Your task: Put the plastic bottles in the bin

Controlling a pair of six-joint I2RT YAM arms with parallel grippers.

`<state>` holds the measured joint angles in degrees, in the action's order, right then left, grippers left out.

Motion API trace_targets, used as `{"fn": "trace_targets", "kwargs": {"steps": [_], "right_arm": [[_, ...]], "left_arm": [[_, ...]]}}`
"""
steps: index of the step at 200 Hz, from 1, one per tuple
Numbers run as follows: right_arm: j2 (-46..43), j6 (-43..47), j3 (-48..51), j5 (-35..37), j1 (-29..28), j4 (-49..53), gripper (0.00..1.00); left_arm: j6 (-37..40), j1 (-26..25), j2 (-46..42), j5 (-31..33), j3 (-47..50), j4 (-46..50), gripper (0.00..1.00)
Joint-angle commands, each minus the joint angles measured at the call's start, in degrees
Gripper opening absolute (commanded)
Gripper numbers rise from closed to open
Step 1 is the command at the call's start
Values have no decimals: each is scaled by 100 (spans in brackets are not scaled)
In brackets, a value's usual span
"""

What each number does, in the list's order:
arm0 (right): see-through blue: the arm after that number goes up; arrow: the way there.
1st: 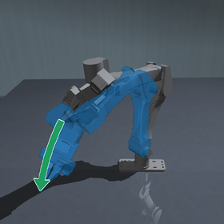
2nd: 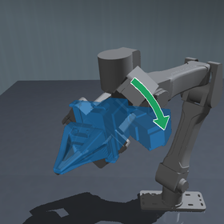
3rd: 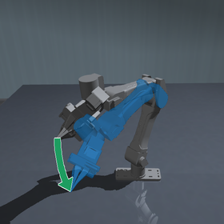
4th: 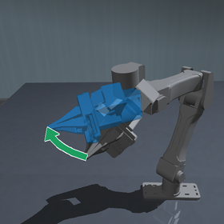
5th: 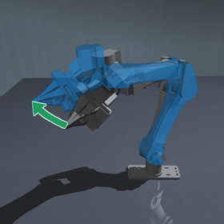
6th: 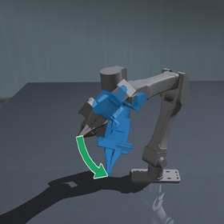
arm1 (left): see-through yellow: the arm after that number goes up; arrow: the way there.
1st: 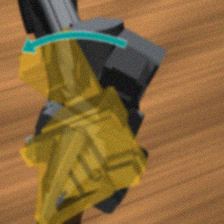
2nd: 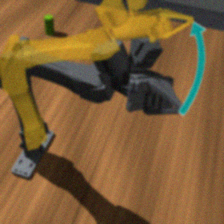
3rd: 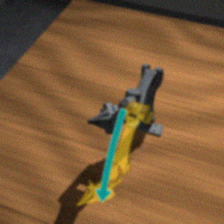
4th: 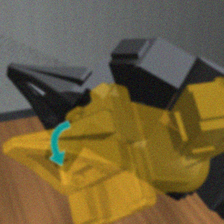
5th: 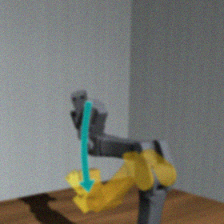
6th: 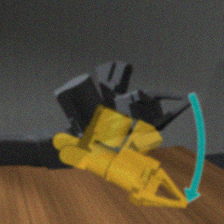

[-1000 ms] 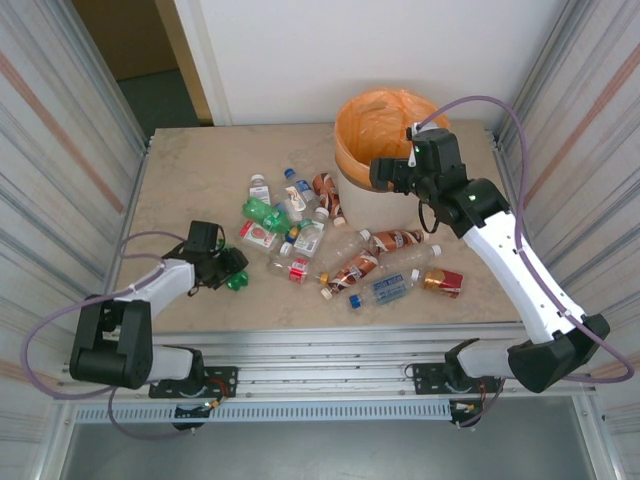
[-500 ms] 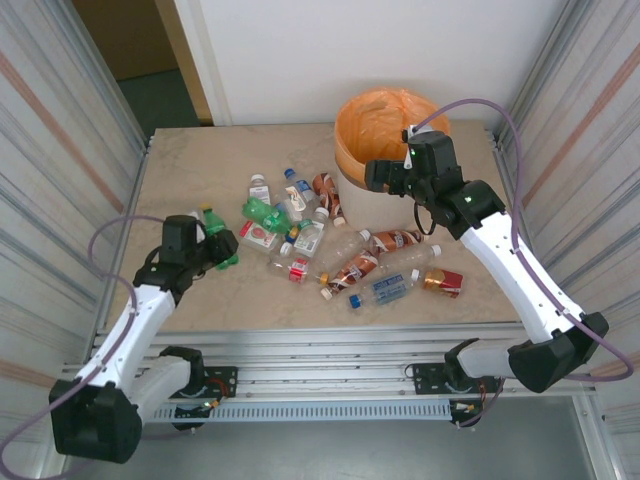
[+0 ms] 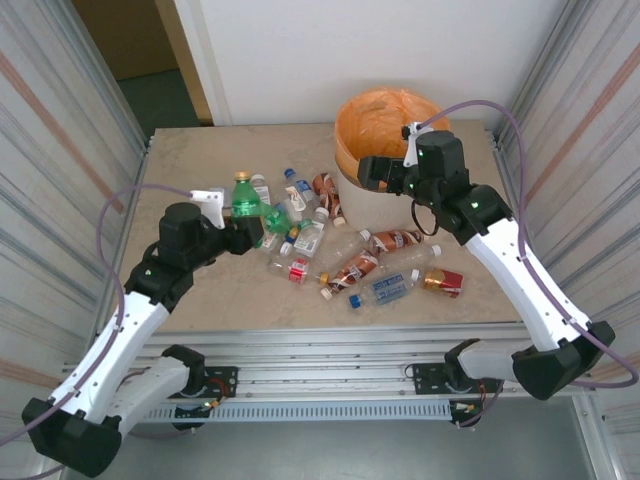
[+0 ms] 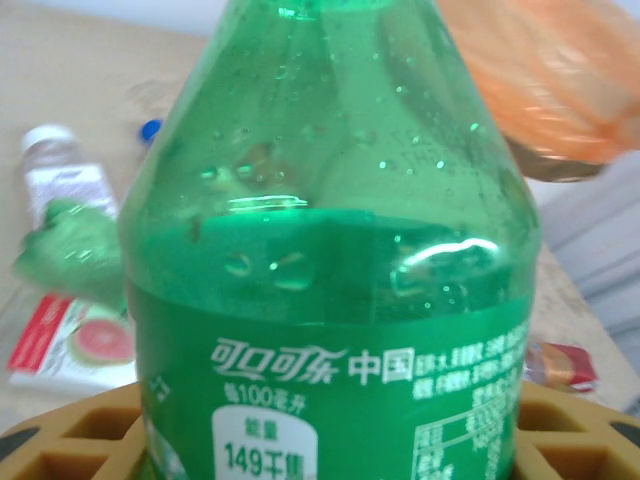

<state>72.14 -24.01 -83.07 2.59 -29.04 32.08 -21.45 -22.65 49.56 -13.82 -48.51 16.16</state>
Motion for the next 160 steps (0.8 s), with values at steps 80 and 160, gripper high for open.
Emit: {"fn": "trace_targets", "kwargs": {"steps": [80, 160], "right_arm": [[-129, -516, -157, -1425, -49, -938, 98], [549, -732, -796, -2902, -413, -1860, 85]], "left_arm": [[935, -908, 945, -798, -1212, -1266, 27], [1020, -1155, 1320, -1302, -1241, -1860, 27]]}}
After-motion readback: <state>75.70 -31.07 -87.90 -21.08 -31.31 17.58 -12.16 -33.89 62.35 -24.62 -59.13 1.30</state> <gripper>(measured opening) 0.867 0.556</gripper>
